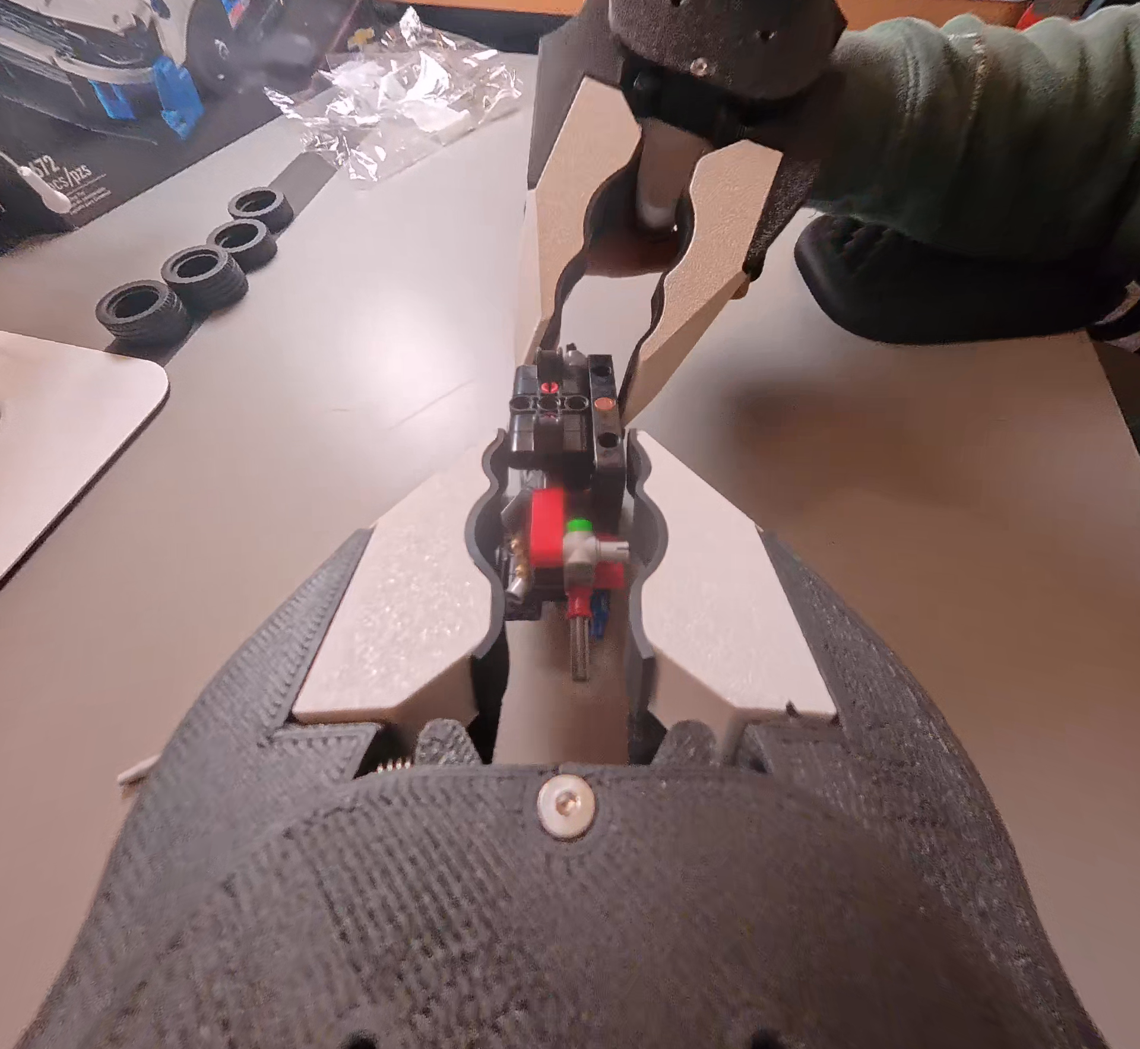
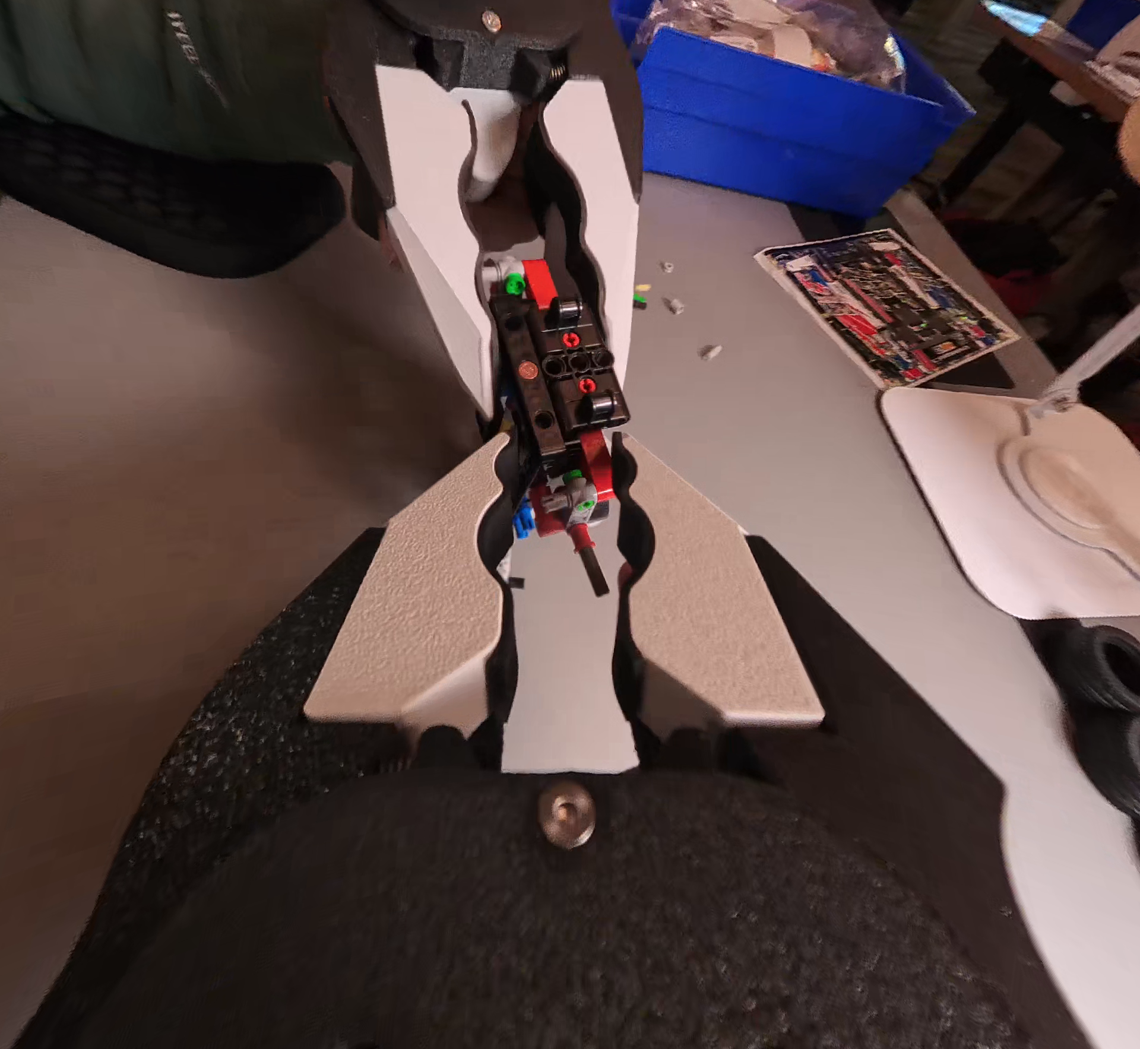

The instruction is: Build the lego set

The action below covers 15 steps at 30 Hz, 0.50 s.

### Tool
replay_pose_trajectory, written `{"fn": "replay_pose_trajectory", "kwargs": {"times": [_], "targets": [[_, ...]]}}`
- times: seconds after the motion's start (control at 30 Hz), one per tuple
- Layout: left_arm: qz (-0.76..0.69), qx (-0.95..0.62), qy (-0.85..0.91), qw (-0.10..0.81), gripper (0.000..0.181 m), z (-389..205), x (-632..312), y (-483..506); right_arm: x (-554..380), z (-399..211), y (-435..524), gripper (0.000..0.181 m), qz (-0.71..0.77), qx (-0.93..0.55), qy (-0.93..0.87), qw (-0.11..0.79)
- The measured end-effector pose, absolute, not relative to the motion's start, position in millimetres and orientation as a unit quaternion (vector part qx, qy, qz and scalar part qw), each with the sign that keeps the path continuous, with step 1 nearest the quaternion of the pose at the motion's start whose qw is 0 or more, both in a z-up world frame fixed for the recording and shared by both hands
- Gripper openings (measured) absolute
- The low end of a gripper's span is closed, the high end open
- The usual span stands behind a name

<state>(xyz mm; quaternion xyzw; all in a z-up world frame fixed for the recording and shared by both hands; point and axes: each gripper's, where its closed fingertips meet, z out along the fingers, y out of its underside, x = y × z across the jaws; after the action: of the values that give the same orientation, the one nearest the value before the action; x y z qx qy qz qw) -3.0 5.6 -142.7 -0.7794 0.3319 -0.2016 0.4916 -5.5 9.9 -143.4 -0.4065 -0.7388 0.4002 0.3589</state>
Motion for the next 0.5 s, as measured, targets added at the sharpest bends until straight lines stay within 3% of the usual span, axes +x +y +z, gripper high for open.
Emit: {"fn": "replay_pose_trajectory", "kwargs": {"times": [0.2,0.33,0.5], "targets": [[-0.225,-0.761,0.313,0.522,0.064,-146.0,-6.2,-14.1,-0.2,-143.0,8.5,0.026,0.446,-0.416,-0.712,0.346],[-0.167,-0.764,0.306,0.543,0.063,-155.3,-15.3,-1.1,-8.0,-140.0,5.9,0.026,0.479,-0.411,-0.695,0.343],[-0.198,-0.762,0.293,0.542,0.061,-157.3,-23.0,0.6,-12.1,-140.1,-3.4,0.026,0.494,-0.397,-0.697,0.335]]}}
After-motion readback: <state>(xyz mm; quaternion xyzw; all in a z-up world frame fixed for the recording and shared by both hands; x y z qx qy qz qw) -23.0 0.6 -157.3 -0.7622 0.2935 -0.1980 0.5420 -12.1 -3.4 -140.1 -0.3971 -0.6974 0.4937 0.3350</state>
